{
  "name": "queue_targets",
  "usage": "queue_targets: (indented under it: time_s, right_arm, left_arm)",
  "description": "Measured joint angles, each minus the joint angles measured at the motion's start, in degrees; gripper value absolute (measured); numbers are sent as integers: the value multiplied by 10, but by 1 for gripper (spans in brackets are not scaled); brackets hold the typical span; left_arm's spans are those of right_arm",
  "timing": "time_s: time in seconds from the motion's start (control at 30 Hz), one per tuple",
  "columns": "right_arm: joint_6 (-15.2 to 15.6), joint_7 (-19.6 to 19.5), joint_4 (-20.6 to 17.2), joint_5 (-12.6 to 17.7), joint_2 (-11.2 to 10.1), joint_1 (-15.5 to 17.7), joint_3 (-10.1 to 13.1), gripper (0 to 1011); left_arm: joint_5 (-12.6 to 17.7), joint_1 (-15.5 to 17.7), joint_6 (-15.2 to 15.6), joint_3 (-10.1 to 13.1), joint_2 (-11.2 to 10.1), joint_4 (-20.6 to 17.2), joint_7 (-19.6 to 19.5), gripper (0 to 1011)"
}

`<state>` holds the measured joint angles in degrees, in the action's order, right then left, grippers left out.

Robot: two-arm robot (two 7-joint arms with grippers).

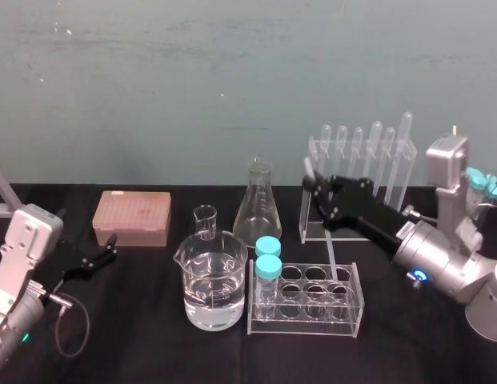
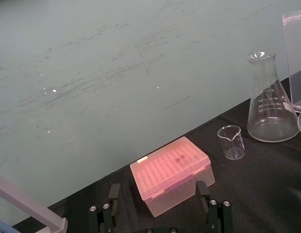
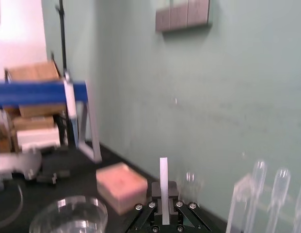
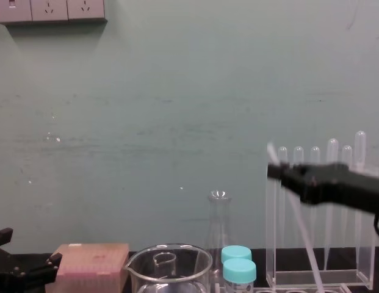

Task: Pick up the stirring rod with one hand, then place it down.

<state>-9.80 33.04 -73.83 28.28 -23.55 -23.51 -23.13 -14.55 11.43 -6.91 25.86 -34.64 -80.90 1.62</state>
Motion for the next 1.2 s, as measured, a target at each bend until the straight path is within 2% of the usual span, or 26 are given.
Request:
queue_targets:
  time_s: [0.13,0.23,0.27,0.57,0.67,0.8,1.2]
  right_arm:
    - [-20,19,-11,26,6,0,19,68]
    - [-44,33,-19,41,9,0,32,68]
    - [-61,39,-22,44,10,0,37,68]
    - [-166,74,-16,39,16,16,56,69]
    - [-173,76,-10,33,16,21,56,68]
    - [-164,70,-2,20,15,31,55,68]
    - [-166,71,-3,22,15,29,55,68]
  left_arm:
    - [0,0,0,0,0,0,0,1000]
    - [0,0,0,0,0,0,0,1000]
    - [0,0,0,0,0,0,0,1000]
    - [0,0,0,0,0,0,0,1000]
    - [0,0,0,0,0,0,0,1000]
    - [0,0,0,0,0,0,0,1000]
    - [0,0,0,0,0,0,0,1000]
